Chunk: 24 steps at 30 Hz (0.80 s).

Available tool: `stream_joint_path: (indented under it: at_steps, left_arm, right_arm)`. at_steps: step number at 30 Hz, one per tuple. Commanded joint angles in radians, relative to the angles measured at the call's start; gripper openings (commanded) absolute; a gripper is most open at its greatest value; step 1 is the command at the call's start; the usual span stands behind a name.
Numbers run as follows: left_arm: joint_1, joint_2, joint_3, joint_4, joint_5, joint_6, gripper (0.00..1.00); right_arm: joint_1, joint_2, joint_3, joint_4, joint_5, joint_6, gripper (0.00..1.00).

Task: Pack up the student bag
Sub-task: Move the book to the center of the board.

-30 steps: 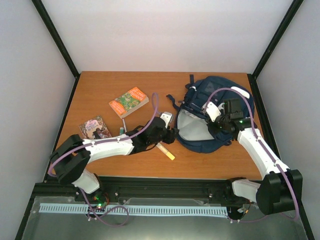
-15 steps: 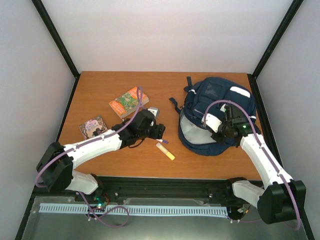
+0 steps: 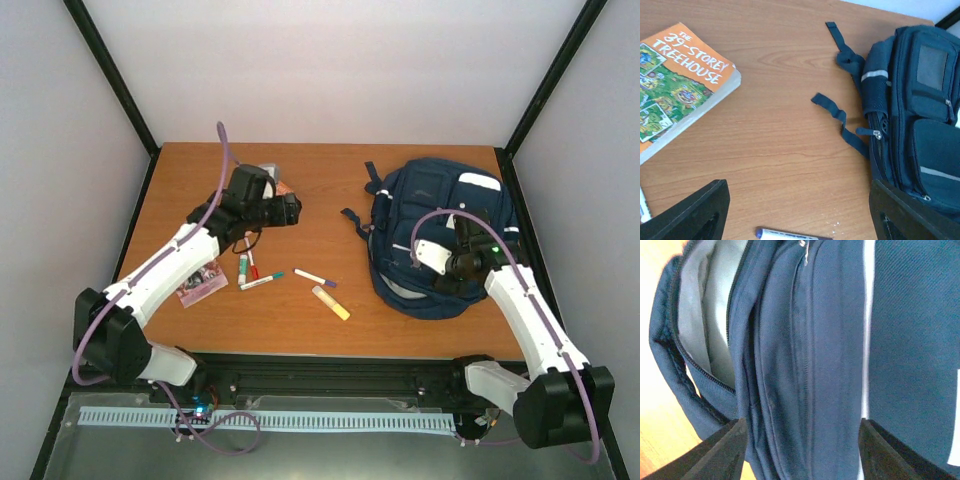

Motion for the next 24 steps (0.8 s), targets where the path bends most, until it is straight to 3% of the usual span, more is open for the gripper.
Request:
stream_joint_path:
  at_steps: [1,3,4,8,12,20,24]
  left_arm:
    - [0.076,-0.009,0.055,-0.066,0.080,-0.002,0.79]
    - [0.108,-0.014,0.059,-0.069,0.090,-0.009,0.82]
    - [0.126,-0.015,0.059,-0.069,0.095,-0.012,0.85]
    - [0.198,-0.003,0.059,-0.072,0.091,-0.064,1.00]
    - [0.270,0.054,0.099,-0.072,0.107,-0.097,1.00]
    - [0.332,0.240,0.275,-0.079,0.100,-0.053,1.00]
    - [0.352,0.271,0.306,-0.039,0.130,-0.040,1.00]
  right_arm:
    - [-0.004,-0.052,0.110,-0.085,-0.101,-0.007,0.70]
    - [-0.004,-0.057,0.137,-0.069,-0.166,0.033,0.97]
    - [-0.004,-0.058,0.146,-0.054,-0.194,0.060,1.00]
    - [-0.001,-0.032,0.191,0.053,-0.174,0.237,1.00]
    - [0.000,-0.008,0.209,0.117,-0.117,0.278,1.00]
    - [0.000,0.006,0.214,0.185,-0.308,0.262,1.00]
    - [0.010,0.073,0.264,0.184,-0.314,0.249,1.00]
